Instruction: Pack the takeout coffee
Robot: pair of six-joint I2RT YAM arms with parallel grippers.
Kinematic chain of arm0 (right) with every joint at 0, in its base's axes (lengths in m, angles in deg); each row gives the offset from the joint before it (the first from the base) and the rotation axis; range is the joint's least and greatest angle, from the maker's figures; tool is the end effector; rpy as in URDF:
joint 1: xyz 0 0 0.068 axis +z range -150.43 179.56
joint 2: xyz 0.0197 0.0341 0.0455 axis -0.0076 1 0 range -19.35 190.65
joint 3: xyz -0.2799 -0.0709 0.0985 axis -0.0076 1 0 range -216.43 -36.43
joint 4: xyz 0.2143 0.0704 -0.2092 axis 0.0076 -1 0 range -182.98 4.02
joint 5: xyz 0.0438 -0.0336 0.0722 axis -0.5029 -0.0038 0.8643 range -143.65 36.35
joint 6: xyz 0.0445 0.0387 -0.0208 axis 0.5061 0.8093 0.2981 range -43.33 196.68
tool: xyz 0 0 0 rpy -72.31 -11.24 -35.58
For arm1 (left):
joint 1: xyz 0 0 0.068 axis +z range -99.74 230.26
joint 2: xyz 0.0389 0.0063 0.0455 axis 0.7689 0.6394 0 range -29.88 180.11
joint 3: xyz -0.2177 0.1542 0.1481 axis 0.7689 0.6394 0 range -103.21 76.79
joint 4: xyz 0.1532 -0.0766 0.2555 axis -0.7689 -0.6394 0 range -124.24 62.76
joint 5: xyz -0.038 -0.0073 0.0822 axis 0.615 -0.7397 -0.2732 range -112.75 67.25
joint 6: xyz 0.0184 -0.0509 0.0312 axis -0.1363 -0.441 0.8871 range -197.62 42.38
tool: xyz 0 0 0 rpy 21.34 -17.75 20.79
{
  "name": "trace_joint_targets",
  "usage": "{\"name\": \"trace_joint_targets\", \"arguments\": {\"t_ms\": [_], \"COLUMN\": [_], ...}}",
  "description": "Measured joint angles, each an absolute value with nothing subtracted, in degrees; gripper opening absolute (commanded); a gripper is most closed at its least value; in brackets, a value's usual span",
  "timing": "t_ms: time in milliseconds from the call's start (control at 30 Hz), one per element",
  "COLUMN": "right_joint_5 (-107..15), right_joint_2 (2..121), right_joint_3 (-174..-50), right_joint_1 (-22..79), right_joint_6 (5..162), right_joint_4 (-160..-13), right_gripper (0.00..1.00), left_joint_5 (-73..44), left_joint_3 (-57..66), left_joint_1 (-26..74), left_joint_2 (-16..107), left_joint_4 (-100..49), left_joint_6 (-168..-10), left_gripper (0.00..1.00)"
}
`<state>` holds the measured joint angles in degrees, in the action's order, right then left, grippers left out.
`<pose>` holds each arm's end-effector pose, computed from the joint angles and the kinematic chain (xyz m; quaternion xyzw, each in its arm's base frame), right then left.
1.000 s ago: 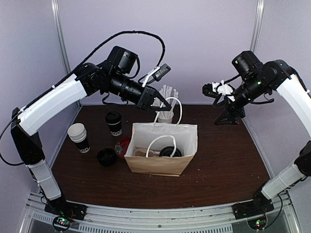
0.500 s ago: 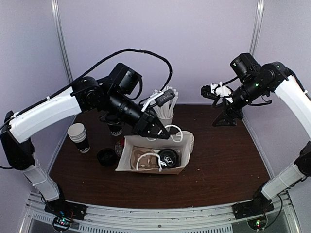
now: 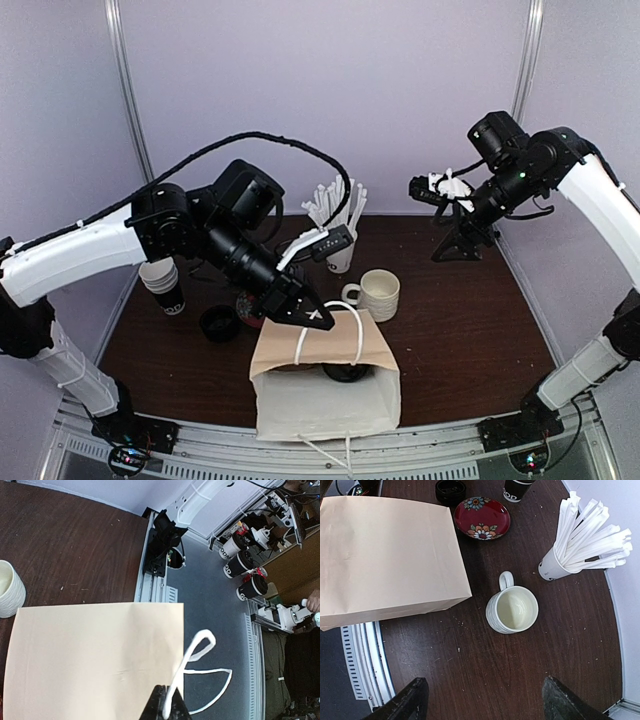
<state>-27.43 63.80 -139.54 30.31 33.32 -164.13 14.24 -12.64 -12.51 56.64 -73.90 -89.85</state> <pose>0.2485 0.1723 0.4661 -0.6139 0.7101 0.1876 0.2892 0.1454 -0.3449 0.4076 0.4850 0.7355 -0.4582 0.1179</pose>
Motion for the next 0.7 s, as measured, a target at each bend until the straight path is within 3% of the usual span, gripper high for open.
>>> {"name": "trace_joint_targets", "arguments": {"t_ms": [433, 700], "right_joint_5": [-26.5, -26.4], "right_joint_2": [64.2, 63.1], "right_joint_3": [-139.5, -138.6], "right_joint_1": [30.3, 30.3], "right_joint_6": [33.5, 33.5], "right_joint_4": [-164.2, -164.1], "right_gripper": [0.82, 0.82], "left_joint_5": [11.2, 7.5], "left_joint_3": [-15.8, -27.3], "left_joint_1": [-12.5, -9.2], "left_joint_2": [56.7, 63.4], "left_joint_4": [-72.9, -75.6], "left_joint_6": [-88.8, -85.7], "left_gripper": [0.09, 0.0]}}
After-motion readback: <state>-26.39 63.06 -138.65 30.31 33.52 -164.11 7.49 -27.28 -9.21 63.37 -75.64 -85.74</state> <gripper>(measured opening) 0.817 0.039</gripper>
